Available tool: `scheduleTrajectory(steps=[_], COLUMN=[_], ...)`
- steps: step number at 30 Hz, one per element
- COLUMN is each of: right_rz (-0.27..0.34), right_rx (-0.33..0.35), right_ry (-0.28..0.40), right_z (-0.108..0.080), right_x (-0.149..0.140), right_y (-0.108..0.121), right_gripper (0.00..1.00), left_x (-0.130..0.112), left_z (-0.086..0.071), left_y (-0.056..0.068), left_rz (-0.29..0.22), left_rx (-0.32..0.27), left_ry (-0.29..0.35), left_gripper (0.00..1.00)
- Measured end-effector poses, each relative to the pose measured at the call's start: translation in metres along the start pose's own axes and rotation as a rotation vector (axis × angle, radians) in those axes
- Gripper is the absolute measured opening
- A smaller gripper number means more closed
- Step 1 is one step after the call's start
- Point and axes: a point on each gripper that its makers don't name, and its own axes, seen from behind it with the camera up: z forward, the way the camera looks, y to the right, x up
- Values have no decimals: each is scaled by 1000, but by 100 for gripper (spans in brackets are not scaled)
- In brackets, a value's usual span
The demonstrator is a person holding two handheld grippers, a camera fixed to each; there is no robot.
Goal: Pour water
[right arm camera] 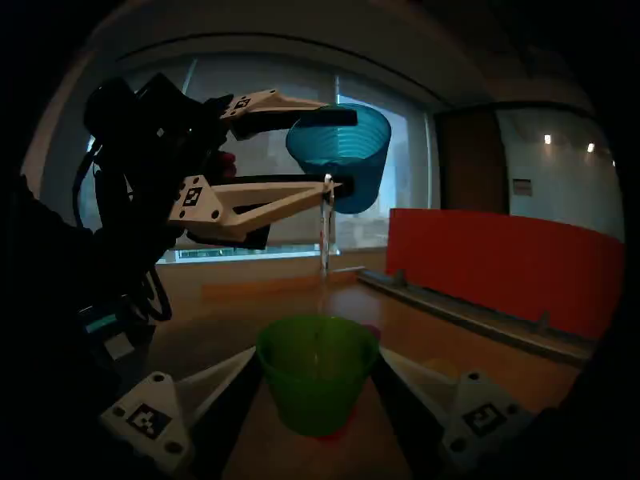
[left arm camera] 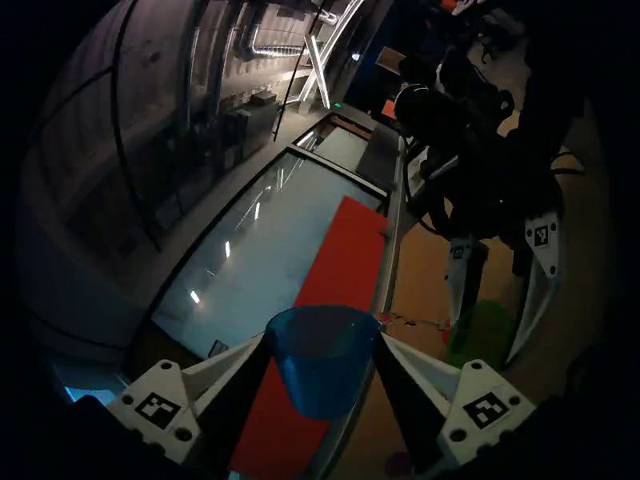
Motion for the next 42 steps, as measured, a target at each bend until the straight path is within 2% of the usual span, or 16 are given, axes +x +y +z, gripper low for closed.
scheduleTrajectory(steps=[8, 15, 27, 42], right_rz=[-4, -7, -14, -22], right_rx=[-3, -5, -7, -6], right_ry=[1, 1, 0, -3], right_z=[-2, -3, -3, -1], right_x=[2, 4, 4, 5], right_y=[2, 2, 2, 2], right_gripper=[90, 90, 90, 90], left_x=[0, 3, 3, 2], left_z=[1, 1, -1, -5], left_y=[2, -3, -1, -7], left_rz=[39, 59, 116, 180], left_rx=[5, 13, 25, 37], left_ry=[-3, 0, -6, -13], left_gripper=[86, 87, 87, 87])
